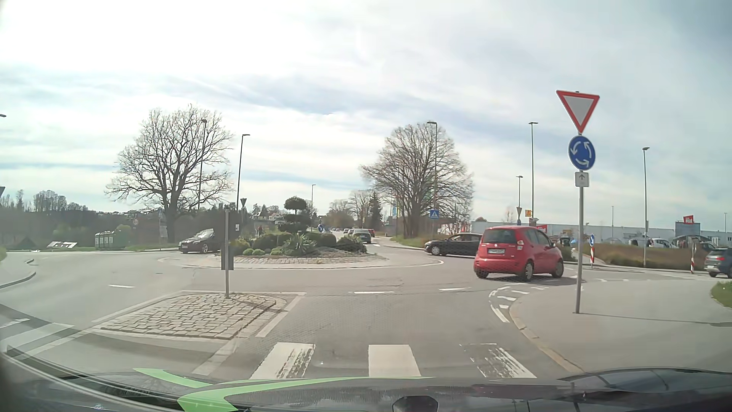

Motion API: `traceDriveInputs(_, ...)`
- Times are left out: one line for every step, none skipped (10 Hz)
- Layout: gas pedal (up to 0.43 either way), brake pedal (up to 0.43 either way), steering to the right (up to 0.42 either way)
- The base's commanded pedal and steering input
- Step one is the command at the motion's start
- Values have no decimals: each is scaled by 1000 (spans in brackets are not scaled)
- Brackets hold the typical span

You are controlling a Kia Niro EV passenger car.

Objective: Follow the waypoints while adhering to traffic rules and regulations

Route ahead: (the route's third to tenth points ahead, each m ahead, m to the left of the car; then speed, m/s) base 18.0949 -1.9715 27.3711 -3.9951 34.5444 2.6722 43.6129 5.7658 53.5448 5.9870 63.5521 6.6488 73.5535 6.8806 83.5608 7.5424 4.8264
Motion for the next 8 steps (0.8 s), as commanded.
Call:
traceDriveInputs(0, 0, 0)
traceDriveInputs(0, 0, 0)
traceDriveInputs(0, 0, 0)
traceDriveInputs(0, 0, 1)
traceDriveInputs(0, 0, 3)
traceDriveInputs(0, 0, 6)
traceDriveInputs(0, 0, 10)
traceDriveInputs(0, 0, 18)
